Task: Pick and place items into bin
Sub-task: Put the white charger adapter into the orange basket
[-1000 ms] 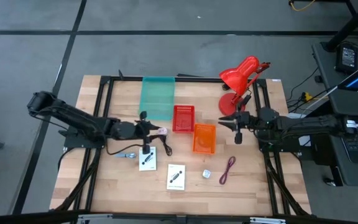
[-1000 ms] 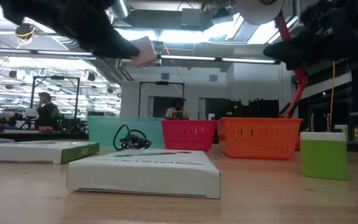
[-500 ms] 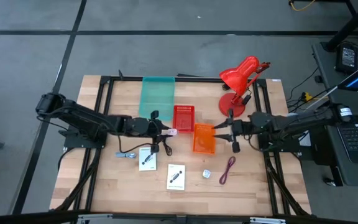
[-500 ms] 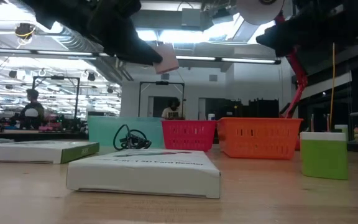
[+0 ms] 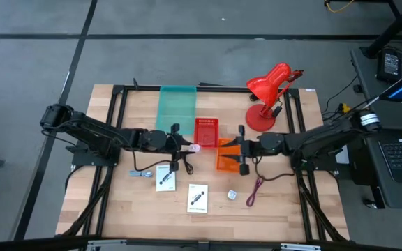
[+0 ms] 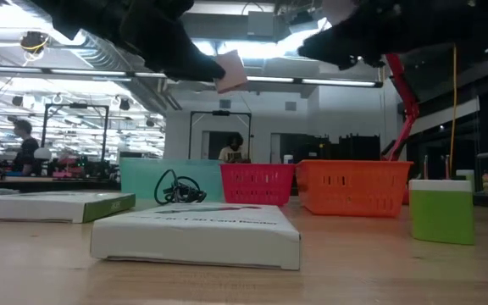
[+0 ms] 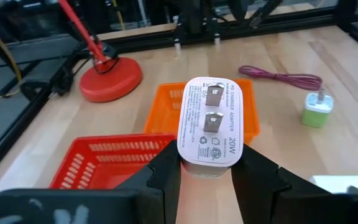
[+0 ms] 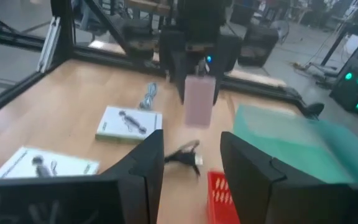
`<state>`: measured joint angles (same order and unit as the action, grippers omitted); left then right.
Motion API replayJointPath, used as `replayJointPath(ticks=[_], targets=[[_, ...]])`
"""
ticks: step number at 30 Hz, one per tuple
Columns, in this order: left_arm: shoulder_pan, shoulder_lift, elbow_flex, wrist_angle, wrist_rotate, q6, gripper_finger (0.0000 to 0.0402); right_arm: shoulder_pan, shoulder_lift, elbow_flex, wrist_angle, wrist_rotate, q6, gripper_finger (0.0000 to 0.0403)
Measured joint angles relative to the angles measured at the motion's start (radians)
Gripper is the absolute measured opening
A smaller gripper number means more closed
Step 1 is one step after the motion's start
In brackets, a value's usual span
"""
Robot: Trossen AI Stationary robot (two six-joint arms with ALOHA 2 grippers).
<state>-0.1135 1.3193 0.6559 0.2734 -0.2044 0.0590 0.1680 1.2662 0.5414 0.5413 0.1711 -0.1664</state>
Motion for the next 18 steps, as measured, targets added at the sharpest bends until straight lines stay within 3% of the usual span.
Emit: replayJointPath(ticks=[18], targets=[[0.000,0.000,0.000,0.012,0.045,0.034,0.0108,-0.026,0.316,0.257,0.000,0.019,-0.045,0.0140]])
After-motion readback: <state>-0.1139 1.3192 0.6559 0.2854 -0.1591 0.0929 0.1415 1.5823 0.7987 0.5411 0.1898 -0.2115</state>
